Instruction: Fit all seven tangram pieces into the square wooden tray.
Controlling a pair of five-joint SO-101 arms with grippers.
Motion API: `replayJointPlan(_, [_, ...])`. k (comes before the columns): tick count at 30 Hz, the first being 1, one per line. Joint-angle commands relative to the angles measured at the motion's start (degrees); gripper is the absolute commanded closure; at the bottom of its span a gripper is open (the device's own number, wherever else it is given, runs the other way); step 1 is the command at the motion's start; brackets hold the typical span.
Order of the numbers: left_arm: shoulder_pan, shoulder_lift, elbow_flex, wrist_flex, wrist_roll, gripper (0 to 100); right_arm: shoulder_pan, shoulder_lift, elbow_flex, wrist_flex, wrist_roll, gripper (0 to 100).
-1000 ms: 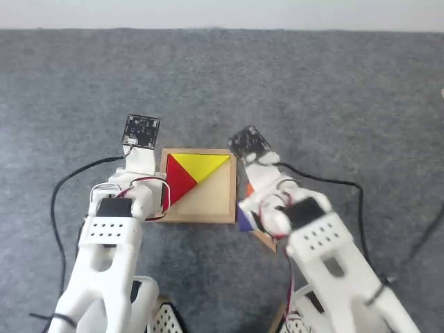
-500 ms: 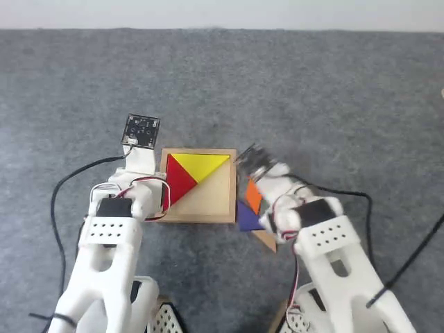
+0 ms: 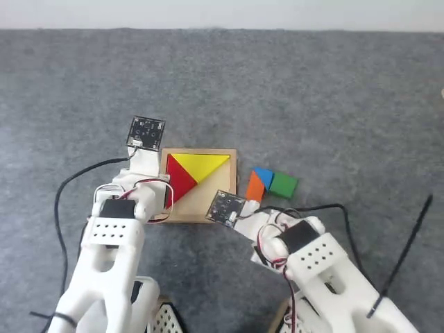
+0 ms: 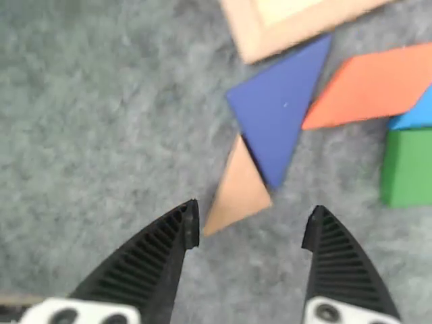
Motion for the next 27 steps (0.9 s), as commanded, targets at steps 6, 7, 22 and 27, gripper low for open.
replayJointPlan(6, [0.3,-1.8,-0.3,-1.3,0.5,99,1.6,9.7,-0.9,-8.0,-2.4,77.9])
replayJointPlan(7, [0.3,-1.8,-0.3,-1.2,0.5,99,1.8,9.6,-0.9,-8.0,-2.4,79.4])
replayJointPlan(22, [0.6,-1.8,-0.4,-1.1,0.5,99,3.3,9.5,-0.6,-7.9,-1.9,78.6])
replayJointPlan(27, [0.6,-1.8,-0.3,-1.1,0.5,99,2.7,9.5,-0.6,-7.9,-0.1,78.7])
